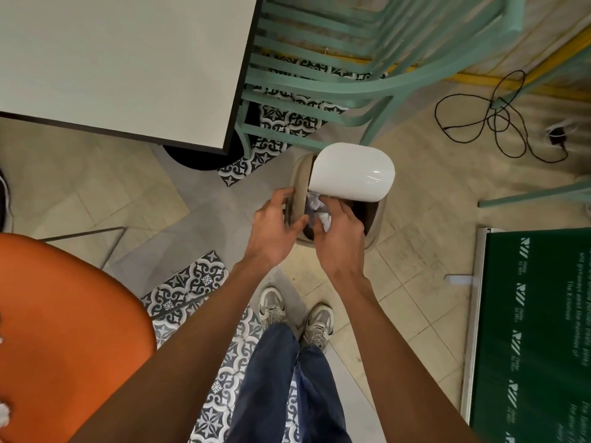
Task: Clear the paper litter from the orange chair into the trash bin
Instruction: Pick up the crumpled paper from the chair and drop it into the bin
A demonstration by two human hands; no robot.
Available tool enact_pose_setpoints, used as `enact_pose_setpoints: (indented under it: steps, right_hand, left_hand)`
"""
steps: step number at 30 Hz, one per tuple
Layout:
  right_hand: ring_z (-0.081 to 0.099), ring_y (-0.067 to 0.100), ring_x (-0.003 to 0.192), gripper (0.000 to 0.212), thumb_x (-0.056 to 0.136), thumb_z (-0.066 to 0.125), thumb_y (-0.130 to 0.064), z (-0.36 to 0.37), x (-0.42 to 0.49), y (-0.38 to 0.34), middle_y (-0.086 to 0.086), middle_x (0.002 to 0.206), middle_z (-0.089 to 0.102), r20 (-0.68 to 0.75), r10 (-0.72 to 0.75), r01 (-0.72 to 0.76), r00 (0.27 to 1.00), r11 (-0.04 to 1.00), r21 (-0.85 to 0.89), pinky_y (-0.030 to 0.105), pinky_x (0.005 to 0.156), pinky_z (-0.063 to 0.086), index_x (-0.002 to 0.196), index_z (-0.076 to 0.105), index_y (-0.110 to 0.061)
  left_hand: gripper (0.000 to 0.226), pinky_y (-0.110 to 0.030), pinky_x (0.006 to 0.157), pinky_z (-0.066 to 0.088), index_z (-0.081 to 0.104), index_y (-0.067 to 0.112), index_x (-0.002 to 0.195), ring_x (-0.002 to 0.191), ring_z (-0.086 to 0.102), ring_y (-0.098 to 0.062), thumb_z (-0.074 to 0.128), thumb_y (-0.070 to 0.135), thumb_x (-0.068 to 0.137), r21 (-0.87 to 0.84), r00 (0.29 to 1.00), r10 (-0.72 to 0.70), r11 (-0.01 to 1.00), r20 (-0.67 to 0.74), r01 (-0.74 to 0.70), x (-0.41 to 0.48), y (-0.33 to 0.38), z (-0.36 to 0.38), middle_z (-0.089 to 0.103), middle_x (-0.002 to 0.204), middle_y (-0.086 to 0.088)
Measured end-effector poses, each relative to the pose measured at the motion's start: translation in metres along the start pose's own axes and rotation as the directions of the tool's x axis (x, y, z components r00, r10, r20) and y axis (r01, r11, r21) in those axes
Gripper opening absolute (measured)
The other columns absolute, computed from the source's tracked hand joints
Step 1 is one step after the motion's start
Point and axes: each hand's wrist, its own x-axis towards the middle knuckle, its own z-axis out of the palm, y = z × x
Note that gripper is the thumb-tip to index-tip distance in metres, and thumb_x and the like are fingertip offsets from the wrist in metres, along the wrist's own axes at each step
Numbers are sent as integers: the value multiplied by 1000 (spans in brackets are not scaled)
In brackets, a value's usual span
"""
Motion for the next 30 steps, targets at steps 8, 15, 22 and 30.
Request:
enact_pose_setpoints:
  steps: [8, 15, 22, 30]
  right_hand:
    - [68, 26, 117, 42, 99, 71, -21, -22, -32, -11, -7, 140, 66, -37, -58, 52, 998, 988, -147, 43, 82, 62, 139, 62, -29]
    - [65, 24, 124, 43, 101, 68, -24, -34, -51, -34, -10, 148, 61, 17, -80, 82, 997, 976, -203, 43, 90, 61, 142, 60, -33]
    - [65, 20, 121, 33, 105, 63, -31, -13, -85, -93, -6, 139, 68, 77, -253, 261, 964, 959, -114, 35, 91, 59, 138, 64, -28]
    - [64, 13, 124, 31, 103, 69, -30, 95, -141, -186, -6, 137, 69, 296, -430, 444, 853, 896, 24, 33, 102, 57, 134, 69, -26]
  left_hand:
    - [52, -25, 104, 50, 52, 27, 142, 129, 58, -10, 75, 14, 96, 10, 997, 28, 1000, -77, -27, -32, 3, -16, 64, 139, 4]
    - [49, -34, 108, 52, 51, 31, 141, 128, 59, -11, 70, 16, 99, -1, 983, 23, 1000, -184, -23, -76, -7, -49, 64, 140, 4]
    - [33, -36, 100, 57, 62, 23, 134, 114, 66, -11, 66, 18, 102, -41, 920, -68, 998, -385, 57, -120, -49, -120, 69, 131, 6]
    - [16, -34, 85, 60, 72, 22, 114, 96, 72, -10, 64, 15, 102, -124, 771, -263, 964, -580, 236, -192, -162, -236, 77, 109, 9]
